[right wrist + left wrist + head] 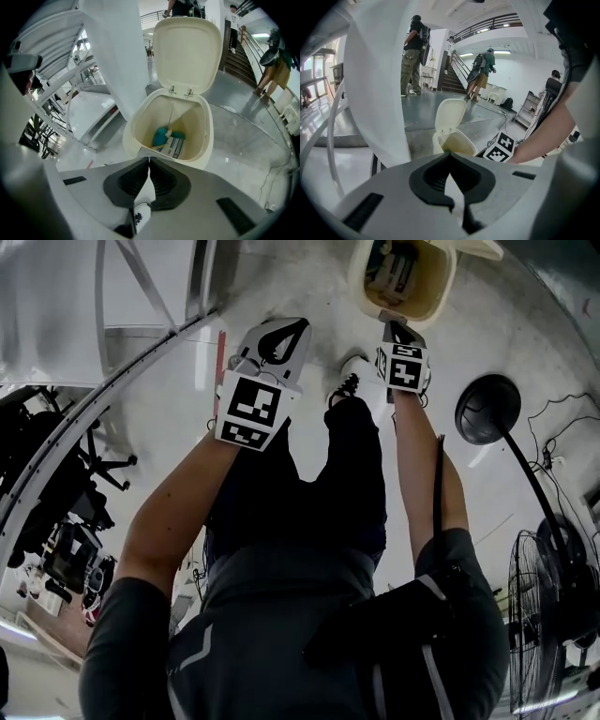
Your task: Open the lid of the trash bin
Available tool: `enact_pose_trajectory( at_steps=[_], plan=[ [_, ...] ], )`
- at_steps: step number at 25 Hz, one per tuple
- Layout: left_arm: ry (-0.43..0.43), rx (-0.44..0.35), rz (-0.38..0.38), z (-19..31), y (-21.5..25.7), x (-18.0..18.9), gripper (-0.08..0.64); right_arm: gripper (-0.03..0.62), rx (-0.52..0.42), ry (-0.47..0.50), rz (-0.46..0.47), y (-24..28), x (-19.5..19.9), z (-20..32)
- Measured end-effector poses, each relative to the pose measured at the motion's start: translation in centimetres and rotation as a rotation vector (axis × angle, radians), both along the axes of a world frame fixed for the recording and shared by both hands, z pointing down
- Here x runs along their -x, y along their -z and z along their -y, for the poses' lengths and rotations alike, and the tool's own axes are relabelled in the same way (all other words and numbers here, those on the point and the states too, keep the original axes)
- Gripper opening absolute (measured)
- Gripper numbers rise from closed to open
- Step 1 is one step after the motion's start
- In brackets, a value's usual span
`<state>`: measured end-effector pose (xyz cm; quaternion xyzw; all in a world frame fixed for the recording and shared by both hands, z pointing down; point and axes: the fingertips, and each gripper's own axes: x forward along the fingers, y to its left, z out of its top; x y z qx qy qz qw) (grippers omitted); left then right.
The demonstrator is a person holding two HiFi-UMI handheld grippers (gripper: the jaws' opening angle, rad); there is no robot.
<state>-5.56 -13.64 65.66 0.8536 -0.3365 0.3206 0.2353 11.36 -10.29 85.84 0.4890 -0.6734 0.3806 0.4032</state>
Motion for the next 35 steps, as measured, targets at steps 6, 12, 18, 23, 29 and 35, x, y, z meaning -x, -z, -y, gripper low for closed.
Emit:
enact_pose_trajectory(
  at_steps=[6, 12, 18, 23, 29, 35],
  plan=[
    [-0.022, -0.039, -0.012, 1.2, 4.9, -0.8, 0.009, 0.034, 0.024, 0.005, 0.020, 5.3, -0.2, -0.3],
    [-0.065, -0.072, -0.014, 2.0, 10.2, -1.2, 0.009, 0.034, -0.027, -0.005, 0.035, 13.5, 0.1, 0.0],
    [-0.105, -0.106, -0.047, 2.9, 15.8, -2.4, 0.009, 0.034, -0.104, -0.093, 0.041, 21.8, -1.4, 1.6],
    [-0.133, -0.193, -0.061, 4.6, 20.3, -2.5, 0.009, 0.034, -0.219, -0.110, 0.071, 29.4, -1.9, 4.2],
    [-0.118, -0.237, -0.103, 5.4, 25.3, -1.3, 0.009, 0.034, -0.347, -0.102, 0.096, 38.7, -1.6, 4.7],
    [-0.118, -0.310, -0.200, 5.7, 31.7, -2.3, 0.009, 0.034, -0.475, -0.065, 0.072, 46.1, -2.2, 3.9]
  ],
)
